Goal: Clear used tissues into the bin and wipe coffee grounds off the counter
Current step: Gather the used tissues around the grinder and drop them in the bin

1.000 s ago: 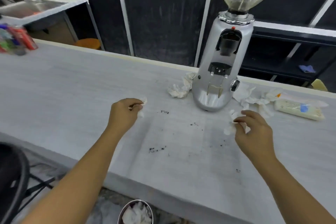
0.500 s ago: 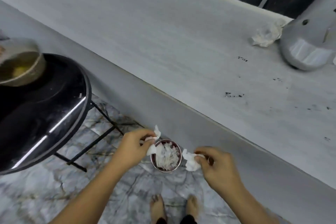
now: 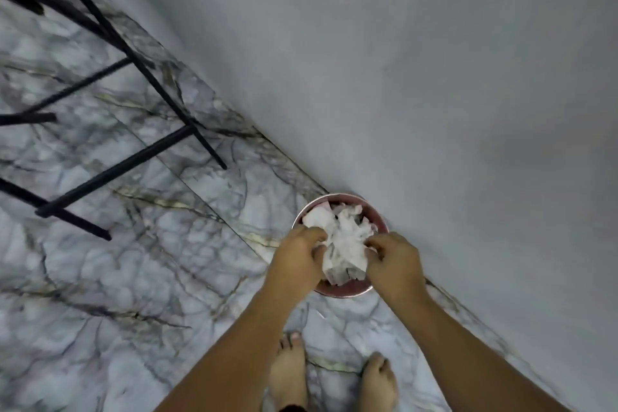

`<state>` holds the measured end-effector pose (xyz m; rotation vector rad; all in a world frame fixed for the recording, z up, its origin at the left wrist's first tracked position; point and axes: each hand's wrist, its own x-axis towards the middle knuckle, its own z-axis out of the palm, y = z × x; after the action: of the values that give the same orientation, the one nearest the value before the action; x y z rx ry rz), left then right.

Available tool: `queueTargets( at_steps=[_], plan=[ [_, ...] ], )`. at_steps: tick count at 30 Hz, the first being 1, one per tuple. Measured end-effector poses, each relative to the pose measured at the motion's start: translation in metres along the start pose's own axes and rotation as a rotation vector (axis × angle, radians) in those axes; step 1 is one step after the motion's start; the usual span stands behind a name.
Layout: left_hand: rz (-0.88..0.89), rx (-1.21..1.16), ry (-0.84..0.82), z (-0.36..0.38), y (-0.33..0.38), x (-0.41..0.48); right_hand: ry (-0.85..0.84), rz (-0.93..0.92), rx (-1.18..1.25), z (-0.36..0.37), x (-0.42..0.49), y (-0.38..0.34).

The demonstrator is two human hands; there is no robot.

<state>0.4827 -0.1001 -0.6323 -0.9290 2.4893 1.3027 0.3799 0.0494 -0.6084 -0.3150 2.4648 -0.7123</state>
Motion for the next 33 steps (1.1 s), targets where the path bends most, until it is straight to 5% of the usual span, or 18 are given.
queueTargets(
  at_steps=[9, 20, 26, 33],
  plan=[
    [-0.063, 0.061, -0.012, 0.018, -0.009, 0.009, -0.125, 0.054, -0.057, 0.009, -0.002, 0.015],
    [-0.002, 0.006, -0.131, -0.184, 0.202, -0.140, -0.246, -0.061, -0.085, -0.231, -0.154, -0.155],
    [0.203, -0.156, -0.113, -0.276, 0.357, -0.234, -0.028, -0.208, 0.144, -0.391, -0.284, -0.224],
    [0.600, -0.193, -0.229, -0.284, 0.558, -0.258, 0.306, -0.224, 0.281, -0.569, -0.353, -0.196]
  ],
)
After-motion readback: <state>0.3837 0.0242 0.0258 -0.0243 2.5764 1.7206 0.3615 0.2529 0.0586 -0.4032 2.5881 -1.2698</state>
